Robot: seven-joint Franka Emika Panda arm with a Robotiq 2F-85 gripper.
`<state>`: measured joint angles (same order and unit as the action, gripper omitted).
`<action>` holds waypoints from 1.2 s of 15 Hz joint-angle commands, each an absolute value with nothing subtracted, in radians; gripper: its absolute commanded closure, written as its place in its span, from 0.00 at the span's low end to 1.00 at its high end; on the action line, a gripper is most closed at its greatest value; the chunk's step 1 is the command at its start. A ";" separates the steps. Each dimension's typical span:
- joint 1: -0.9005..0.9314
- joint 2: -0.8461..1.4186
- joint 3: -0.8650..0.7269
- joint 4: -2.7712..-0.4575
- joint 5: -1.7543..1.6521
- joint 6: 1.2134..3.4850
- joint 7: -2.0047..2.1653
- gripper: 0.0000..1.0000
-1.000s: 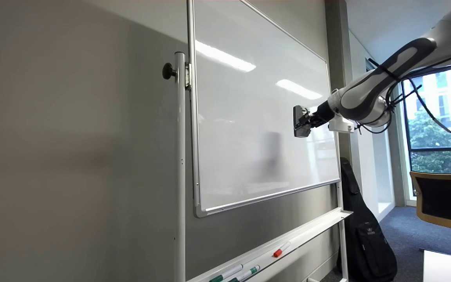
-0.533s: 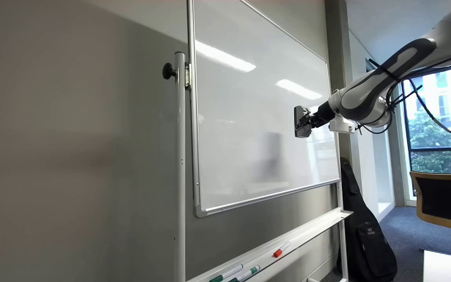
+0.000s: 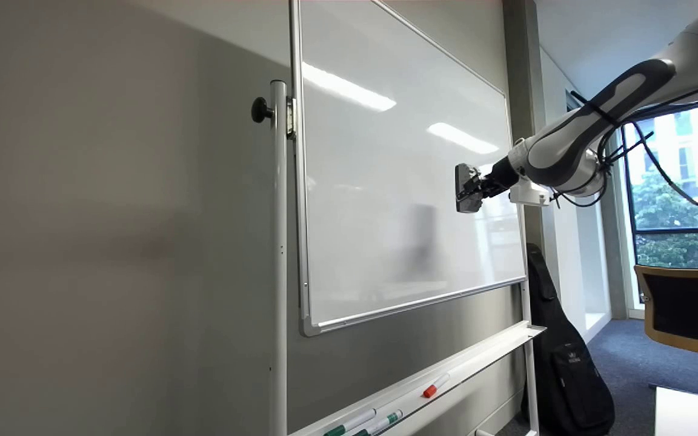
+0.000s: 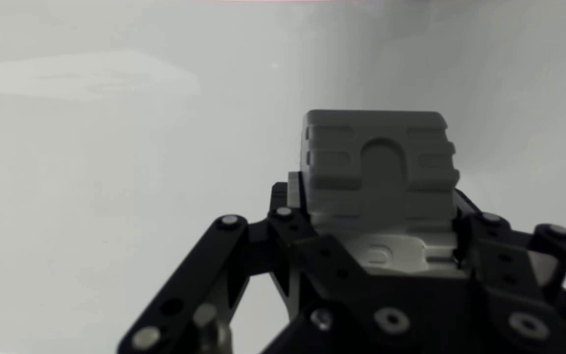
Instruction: Wipe the white board with the grey eraser
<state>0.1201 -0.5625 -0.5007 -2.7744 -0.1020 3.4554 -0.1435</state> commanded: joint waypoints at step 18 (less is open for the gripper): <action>-0.050 -0.530 -0.394 -2.767 -0.082 3.047 -0.145 0.62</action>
<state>0.0537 -0.5571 -0.4685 -2.7751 -0.0984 3.1791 -0.1435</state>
